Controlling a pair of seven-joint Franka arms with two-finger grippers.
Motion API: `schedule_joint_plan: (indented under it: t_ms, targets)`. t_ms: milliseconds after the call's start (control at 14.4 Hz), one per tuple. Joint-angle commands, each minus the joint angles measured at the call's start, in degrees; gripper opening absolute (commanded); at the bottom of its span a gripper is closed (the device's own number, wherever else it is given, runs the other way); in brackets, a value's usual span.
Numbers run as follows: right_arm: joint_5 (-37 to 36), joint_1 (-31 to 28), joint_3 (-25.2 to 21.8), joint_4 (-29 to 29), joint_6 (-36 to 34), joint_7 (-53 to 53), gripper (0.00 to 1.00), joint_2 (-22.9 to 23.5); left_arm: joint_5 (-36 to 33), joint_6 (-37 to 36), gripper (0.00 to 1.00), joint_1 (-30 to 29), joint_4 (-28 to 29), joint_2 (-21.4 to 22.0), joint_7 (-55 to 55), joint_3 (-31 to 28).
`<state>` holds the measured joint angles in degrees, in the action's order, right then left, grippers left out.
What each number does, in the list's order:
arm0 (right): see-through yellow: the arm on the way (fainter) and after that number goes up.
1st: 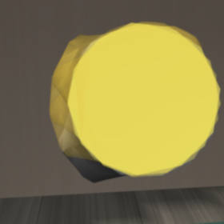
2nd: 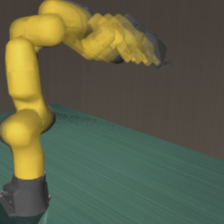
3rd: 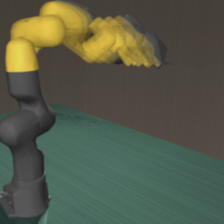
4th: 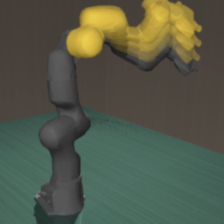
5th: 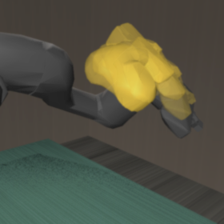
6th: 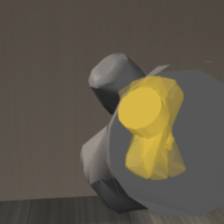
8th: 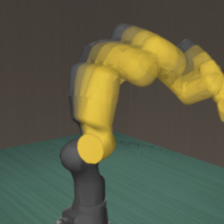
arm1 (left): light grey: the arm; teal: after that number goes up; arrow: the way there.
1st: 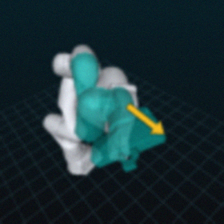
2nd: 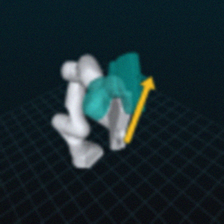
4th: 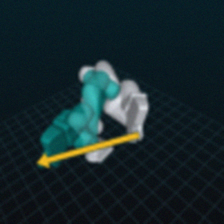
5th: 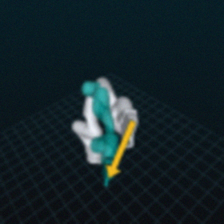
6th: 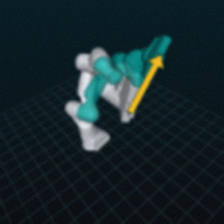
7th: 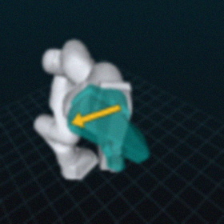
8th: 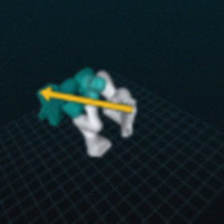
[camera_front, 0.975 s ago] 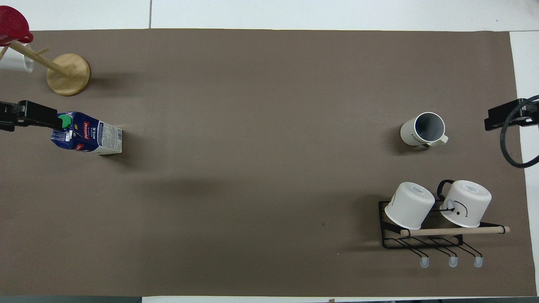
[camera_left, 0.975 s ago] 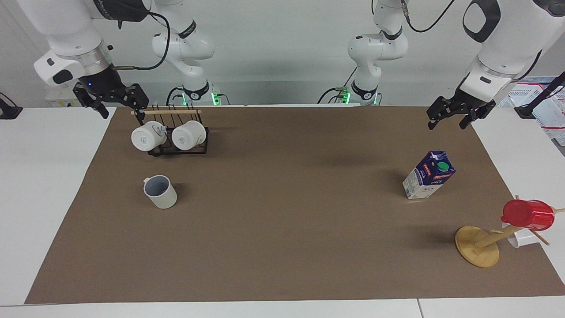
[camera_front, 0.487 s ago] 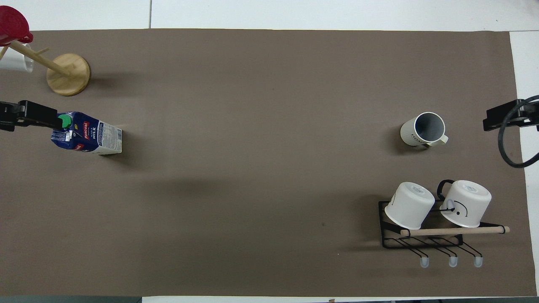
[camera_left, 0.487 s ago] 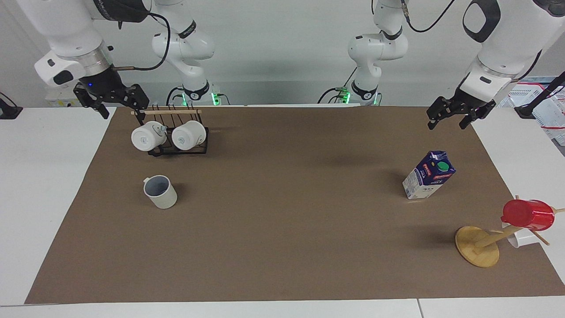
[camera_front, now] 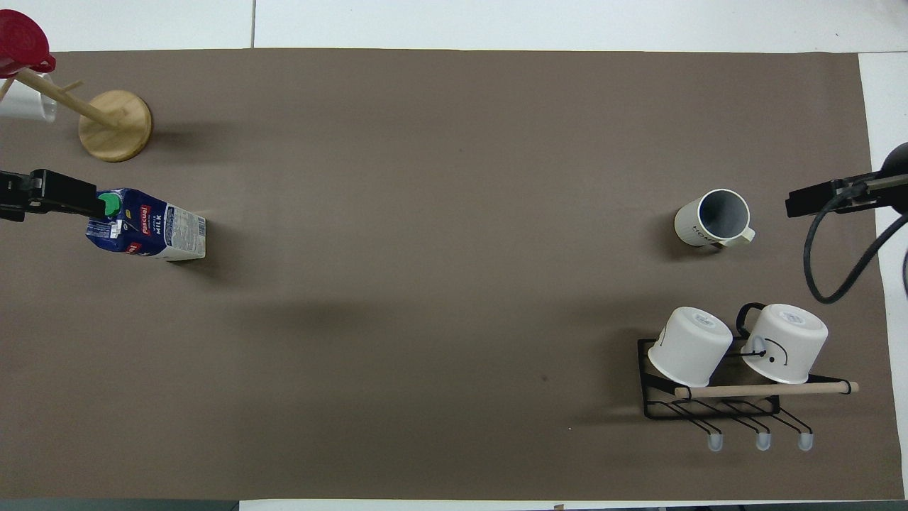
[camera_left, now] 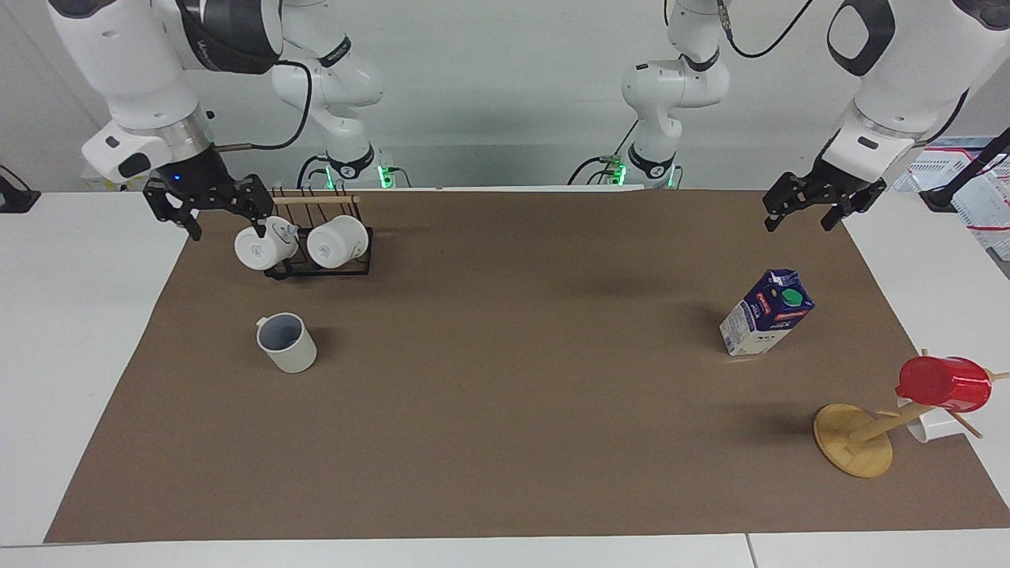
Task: Place cup and milk on table
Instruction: 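Reach the right gripper to the white mug while the left gripper reaches the carton, then grasp the white mug with the right gripper while the left gripper grasps the carton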
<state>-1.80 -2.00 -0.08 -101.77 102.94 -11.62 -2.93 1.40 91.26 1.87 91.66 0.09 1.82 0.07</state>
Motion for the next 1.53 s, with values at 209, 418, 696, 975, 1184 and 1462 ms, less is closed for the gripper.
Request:
schedule_joint_plan:
  t_ms: [209, 418, 696, 975, 1184, 1462]
  targets:
    - [1.3, -4.3, 0.3, -6.0, 15.7, -22.3, 1.0, 6.2, 0.5, -0.6, 1.0, -0.1, 1.5, 1.7, 0.9, -0.2]
    - [3.8, -4.6, 0.3, -10.6, 23.8, -28.0, 1.0, 9.2, 0.5, 2.7, 1.0, -0.2, 2.9, 2.1, 1.5, -0.2]
    - [3.8, -3.8, 0.3, -13.8, 28.4, -33.2, 1.0, 11.4, 0.5, 9.8, 1.0, -0.7, 7.6, 2.6, 2.3, -0.3]
    - [3.9, -3.9, 0.3, -16.1, 30.5, -39.4, 1.0, 12.1, 0.5, 18.0, 1.0, -3.3, 14.4, 2.0, 3.0, -0.4]
    - [3.9, -3.8, 0.3, -17.4, 34.5, -39.4, 1.0, 12.8, 0.5, 21.1, 1.0, -4.9, 17.7, 1.5, 3.0, -0.4]
    - [4.5, -3.9, 0.3, -16.8, 34.8, -39.8, 0.86, 15.1, 0.5, 24.7, 1.0, -4.1, 18.3, -1.7, 2.2, -0.3]
